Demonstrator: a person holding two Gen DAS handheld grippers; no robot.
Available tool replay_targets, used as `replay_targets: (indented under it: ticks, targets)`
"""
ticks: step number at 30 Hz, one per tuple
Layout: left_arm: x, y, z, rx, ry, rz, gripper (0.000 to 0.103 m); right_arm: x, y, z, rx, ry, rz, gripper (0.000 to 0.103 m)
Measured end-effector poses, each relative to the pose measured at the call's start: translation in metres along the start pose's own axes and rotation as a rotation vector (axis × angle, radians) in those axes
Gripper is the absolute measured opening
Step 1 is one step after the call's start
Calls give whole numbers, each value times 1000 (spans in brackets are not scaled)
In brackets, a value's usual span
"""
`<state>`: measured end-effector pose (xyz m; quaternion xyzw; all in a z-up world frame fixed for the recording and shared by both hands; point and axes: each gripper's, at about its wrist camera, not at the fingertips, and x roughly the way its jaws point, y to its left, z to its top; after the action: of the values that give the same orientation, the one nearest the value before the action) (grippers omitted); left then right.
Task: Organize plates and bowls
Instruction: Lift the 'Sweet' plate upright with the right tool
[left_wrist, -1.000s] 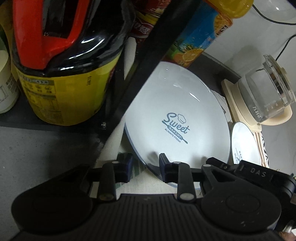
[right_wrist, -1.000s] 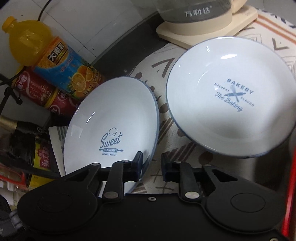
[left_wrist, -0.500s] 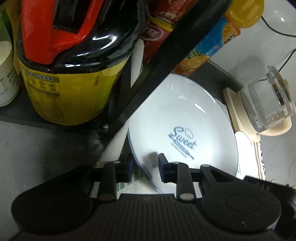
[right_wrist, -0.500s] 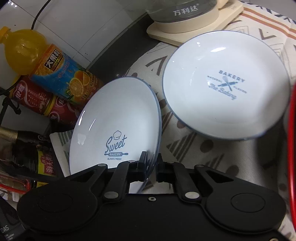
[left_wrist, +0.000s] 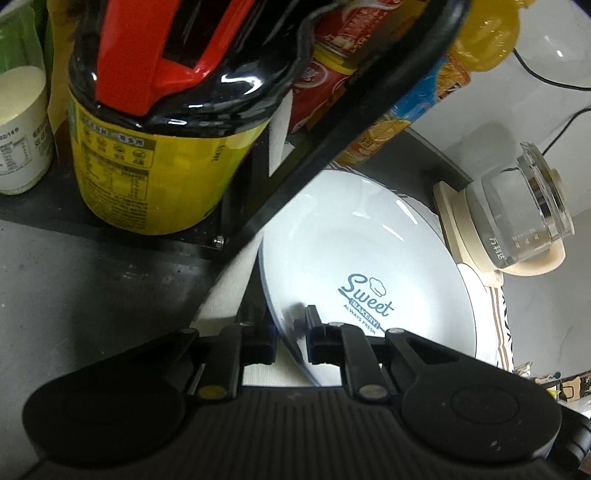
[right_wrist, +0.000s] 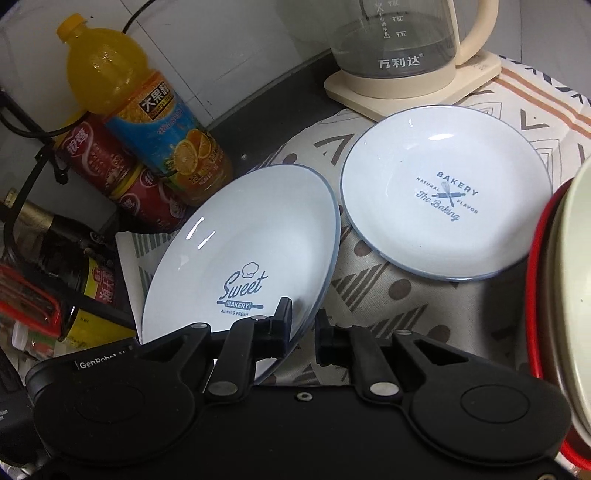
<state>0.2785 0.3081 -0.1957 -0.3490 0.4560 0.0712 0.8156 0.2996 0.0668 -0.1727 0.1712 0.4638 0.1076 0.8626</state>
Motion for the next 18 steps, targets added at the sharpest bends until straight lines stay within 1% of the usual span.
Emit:
replay_targets:
  ticks: [5, 11, 18]
  targets:
    - [-8, -3, -6, 13, -11, -5, 13, -10, 0, -4, -17, -29, 4, 11]
    - [-18, -8, -12, 16, -28, -4, 12, -20, 0, -11, -32, -40, 15, 11]
    - [-35, -15, -37, 9, -55, 8, 12, -41, -9, -24, -53, -49, 46, 12]
